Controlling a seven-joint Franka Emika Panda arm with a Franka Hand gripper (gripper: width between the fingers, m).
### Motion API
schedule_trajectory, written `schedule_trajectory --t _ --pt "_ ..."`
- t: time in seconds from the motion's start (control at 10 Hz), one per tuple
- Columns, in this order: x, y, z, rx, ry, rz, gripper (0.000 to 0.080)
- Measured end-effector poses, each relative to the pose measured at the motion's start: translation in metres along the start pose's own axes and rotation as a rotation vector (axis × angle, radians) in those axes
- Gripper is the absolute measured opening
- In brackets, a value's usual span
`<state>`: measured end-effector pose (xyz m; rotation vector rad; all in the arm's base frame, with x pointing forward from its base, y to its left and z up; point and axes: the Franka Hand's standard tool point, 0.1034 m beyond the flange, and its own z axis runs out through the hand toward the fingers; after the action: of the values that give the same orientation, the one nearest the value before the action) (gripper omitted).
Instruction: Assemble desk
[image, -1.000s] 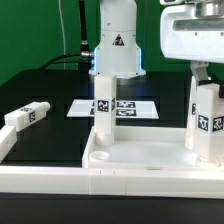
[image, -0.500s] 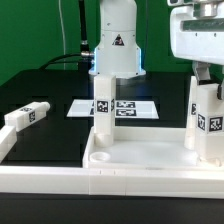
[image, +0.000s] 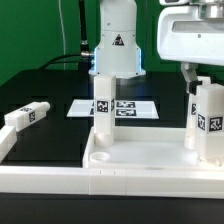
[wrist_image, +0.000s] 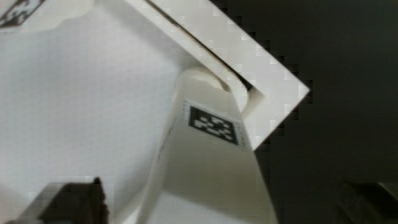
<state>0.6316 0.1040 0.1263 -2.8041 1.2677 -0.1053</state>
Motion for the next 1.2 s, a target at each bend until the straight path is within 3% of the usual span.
schedule_trajectory --t 0.7,1.2 --pt "0.0002 0.0013 0.0013 -0.011 0.004 -0.531 0.0649" --pt "0.0043 0.0042 0.0012 -0.036 0.014 -0.848 0.0649"
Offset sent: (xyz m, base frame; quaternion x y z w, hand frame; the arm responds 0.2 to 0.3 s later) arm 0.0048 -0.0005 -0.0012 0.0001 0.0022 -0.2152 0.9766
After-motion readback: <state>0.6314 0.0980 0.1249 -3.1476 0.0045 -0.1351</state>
